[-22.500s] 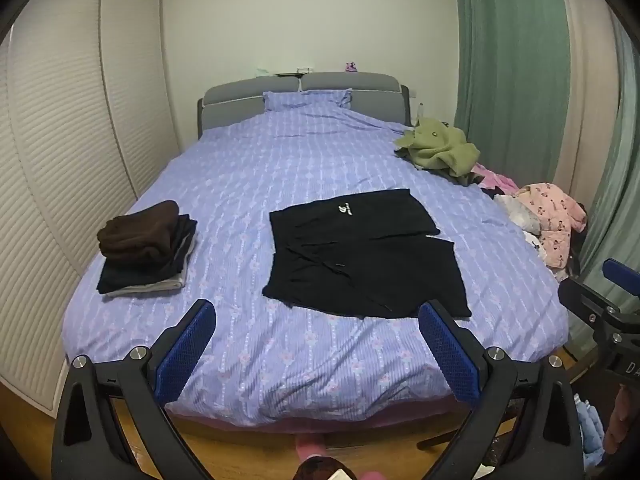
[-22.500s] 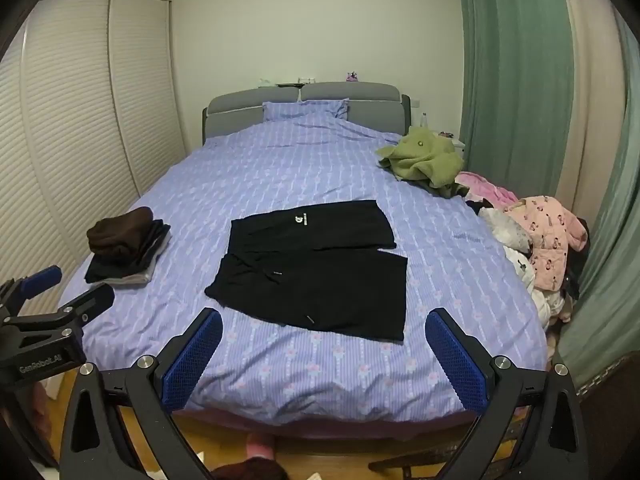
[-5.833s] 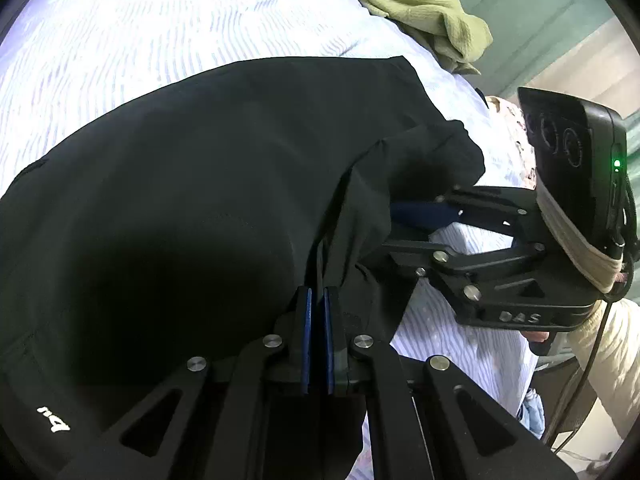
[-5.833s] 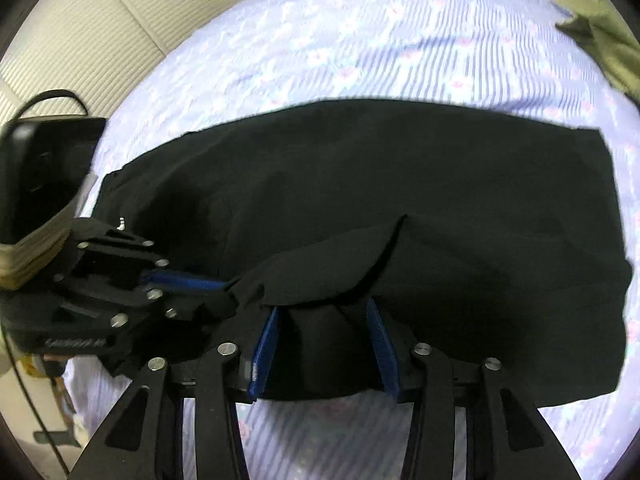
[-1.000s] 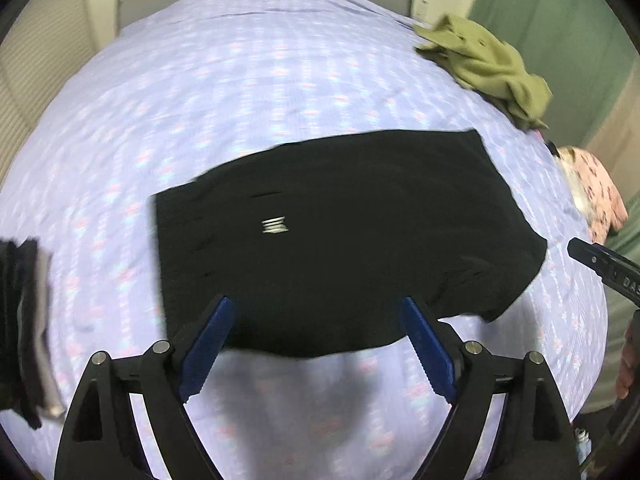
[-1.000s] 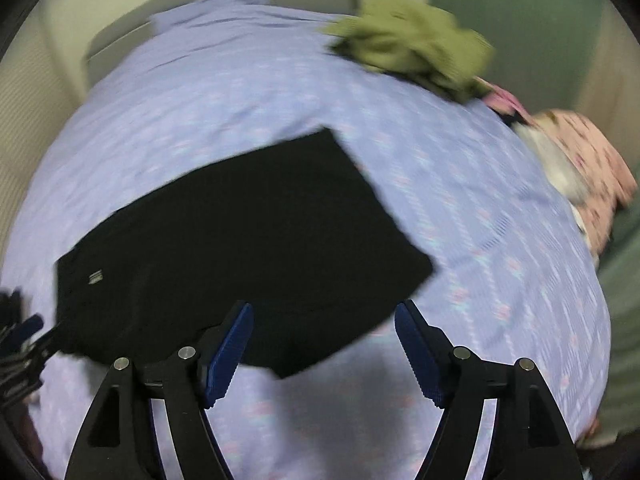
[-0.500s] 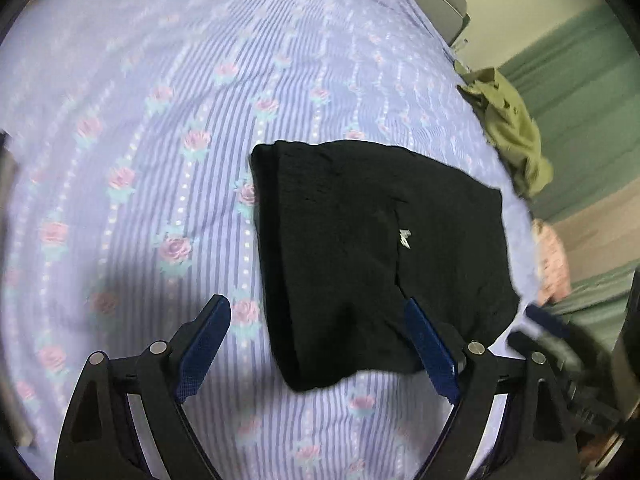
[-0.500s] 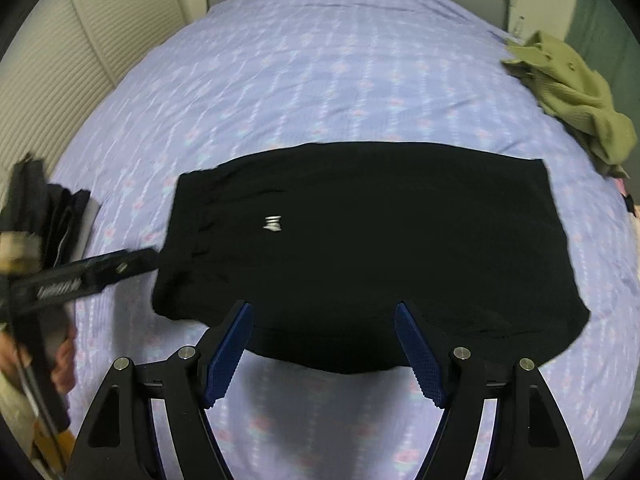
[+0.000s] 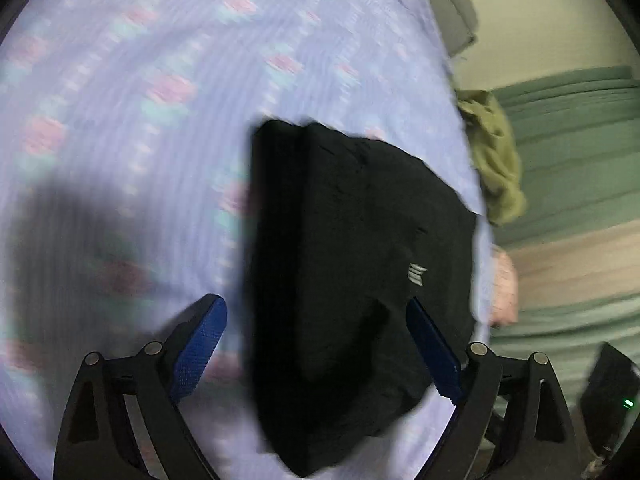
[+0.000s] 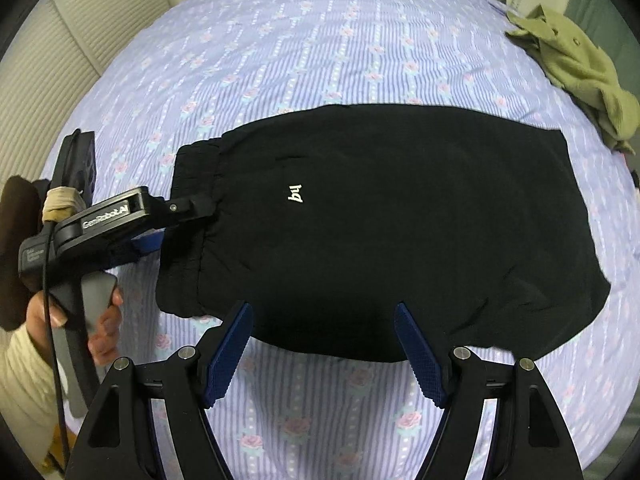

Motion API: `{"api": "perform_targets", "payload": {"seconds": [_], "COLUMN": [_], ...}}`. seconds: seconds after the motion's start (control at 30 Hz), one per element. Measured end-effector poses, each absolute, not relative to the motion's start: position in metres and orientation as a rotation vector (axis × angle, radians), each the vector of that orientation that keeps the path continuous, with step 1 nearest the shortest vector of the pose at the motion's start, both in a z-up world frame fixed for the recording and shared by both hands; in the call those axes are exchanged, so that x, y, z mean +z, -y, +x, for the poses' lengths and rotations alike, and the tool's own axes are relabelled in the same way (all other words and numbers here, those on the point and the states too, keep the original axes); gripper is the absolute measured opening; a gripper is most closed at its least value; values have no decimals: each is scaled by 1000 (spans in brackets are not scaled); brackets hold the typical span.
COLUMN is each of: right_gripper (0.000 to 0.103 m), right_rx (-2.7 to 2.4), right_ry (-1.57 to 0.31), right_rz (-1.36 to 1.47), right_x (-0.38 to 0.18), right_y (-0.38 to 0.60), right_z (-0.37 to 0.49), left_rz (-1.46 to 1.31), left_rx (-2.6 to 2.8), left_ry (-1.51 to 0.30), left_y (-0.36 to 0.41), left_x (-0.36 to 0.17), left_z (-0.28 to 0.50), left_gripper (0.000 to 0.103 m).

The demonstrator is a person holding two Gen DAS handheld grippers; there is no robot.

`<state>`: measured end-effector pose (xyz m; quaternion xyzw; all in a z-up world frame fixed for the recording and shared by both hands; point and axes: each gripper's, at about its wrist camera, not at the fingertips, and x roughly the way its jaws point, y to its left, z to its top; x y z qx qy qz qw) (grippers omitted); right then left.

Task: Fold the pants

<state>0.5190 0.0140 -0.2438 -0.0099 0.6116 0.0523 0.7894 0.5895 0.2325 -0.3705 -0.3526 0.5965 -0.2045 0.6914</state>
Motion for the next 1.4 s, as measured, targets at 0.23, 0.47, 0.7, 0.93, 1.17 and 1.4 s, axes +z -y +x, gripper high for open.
{"api": "perform_targets", "payload": {"seconds": [0.23, 0.47, 0.7, 0.93, 1.17, 1.4], "right_gripper": [74, 74, 74, 74, 74, 74], "right_rx": [105, 84, 74, 20, -35, -41], "right_ry": [-1315, -1282, -1199, -1102, -1008, -997], "right_rz": [-10, -3, -17, 42, 101, 158], "right_x": [-239, -224, -192, -150, -119, -124], "right_y": [-15, -3, 21, 84, 167, 258], "right_z": [520, 513, 504, 489, 470, 471], "left_rz": [-881, -832, -653, -484, -364, -278], "left_rx": [-533, -502, -419, -390, -420, -393], "left_ry": [-1366, -1335, -1259, -1173, -1143, -1204], "left_y": [-232, -233, -199, -131, -26, 87], "left_x": [-373, -350, -273, -197, -161, -174], "left_z": [586, 582, 588, 589, 602, 624], "left_gripper": [50, 27, 25, 22, 19, 19]}}
